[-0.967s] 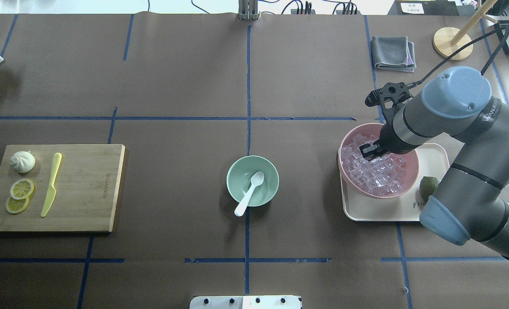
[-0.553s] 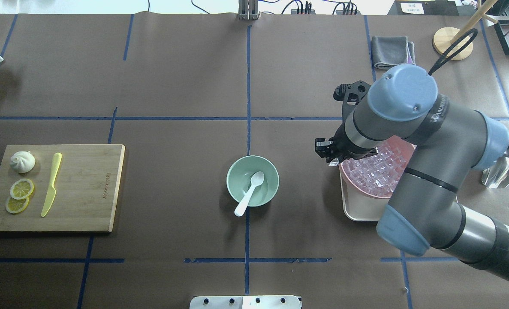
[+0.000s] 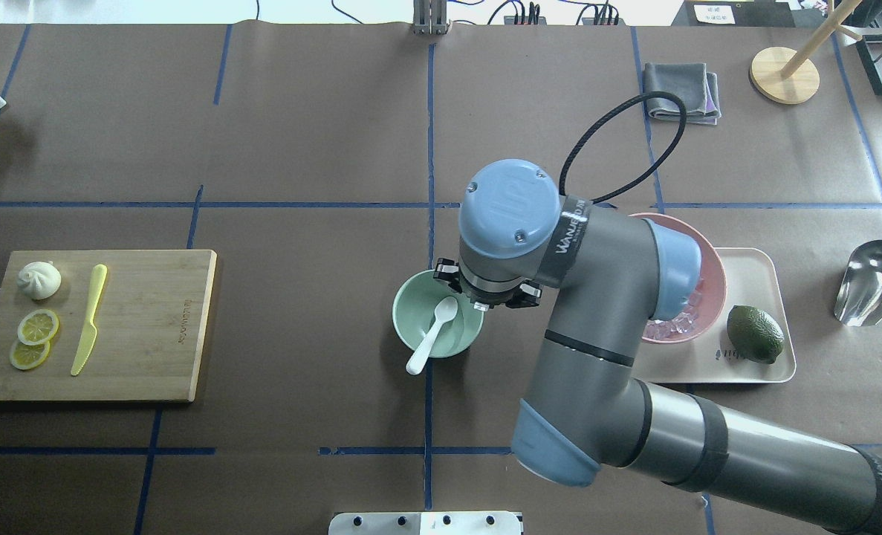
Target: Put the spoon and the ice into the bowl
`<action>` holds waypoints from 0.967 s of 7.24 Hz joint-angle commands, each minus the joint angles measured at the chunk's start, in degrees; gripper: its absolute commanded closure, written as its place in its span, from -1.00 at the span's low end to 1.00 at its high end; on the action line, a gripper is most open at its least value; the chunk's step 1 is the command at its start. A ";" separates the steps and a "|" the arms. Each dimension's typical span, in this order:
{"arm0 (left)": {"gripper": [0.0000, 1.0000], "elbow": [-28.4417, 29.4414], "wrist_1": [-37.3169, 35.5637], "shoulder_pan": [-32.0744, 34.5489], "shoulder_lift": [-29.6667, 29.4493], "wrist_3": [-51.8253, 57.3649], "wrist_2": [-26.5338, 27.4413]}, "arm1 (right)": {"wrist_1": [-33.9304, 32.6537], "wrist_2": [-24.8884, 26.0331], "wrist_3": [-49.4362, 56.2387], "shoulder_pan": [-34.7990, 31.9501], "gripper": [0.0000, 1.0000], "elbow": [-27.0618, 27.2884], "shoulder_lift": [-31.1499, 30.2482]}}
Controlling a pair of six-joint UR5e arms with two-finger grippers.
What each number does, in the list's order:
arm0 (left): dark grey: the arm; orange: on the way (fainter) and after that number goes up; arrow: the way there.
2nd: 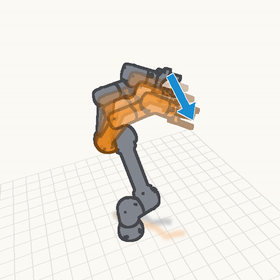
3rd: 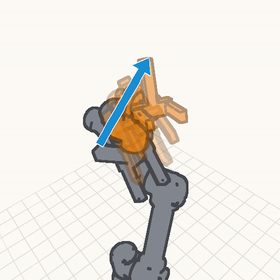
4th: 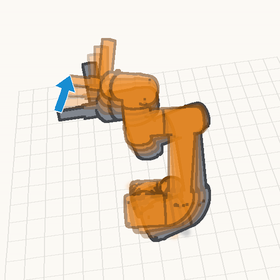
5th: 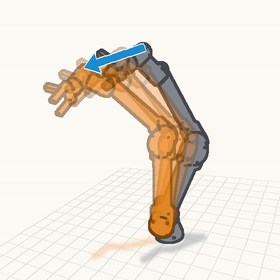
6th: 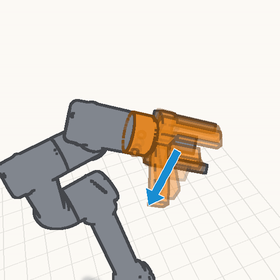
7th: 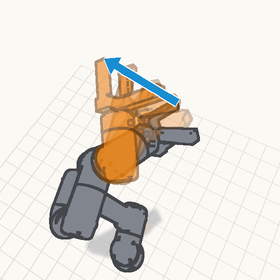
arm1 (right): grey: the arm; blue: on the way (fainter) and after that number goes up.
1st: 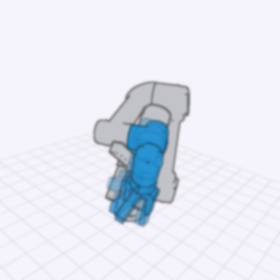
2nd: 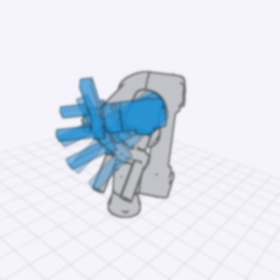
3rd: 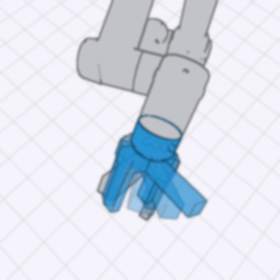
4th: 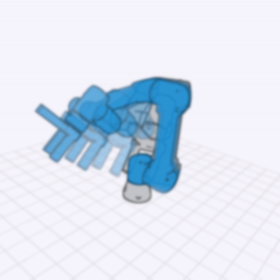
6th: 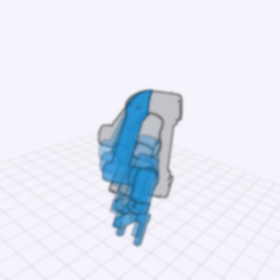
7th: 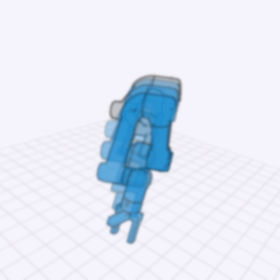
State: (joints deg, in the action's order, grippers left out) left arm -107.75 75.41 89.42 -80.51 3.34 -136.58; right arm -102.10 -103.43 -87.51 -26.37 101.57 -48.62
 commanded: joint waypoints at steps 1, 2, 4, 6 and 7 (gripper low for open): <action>-1.00 0.00 0.00 -0.04 0.00 0.00 0.00 | 4.08 3.74 -3.63 3.07 1.00 -5.84 2.04; -1.00 0.09 0.00 0.05 0.00 0.00 0.00 | 7.32 4.80 -4.76 3.17 1.00 -8.30 2.21; -1.00 0.18 0.00 0.05 0.09 0.00 0.00 | 8.23 6.21 -5.39 3.60 1.00 -8.76 2.21; -1.00 0.09 0.00 -0.04 0.70 0.00 0.00 | 8.41 7.36 -4.95 3.87 0.81 -8.76 2.04; -1.00 0.00 0.00 -0.04 0.79 0.00 0.00 | 9.89 8.76 -3.03 4.22 -0.76 -9.02 0.82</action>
State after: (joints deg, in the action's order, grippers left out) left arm -107.62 75.41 89.40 -79.99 3.34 -136.58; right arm -93.40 -95.96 -92.11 -22.46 92.77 -46.89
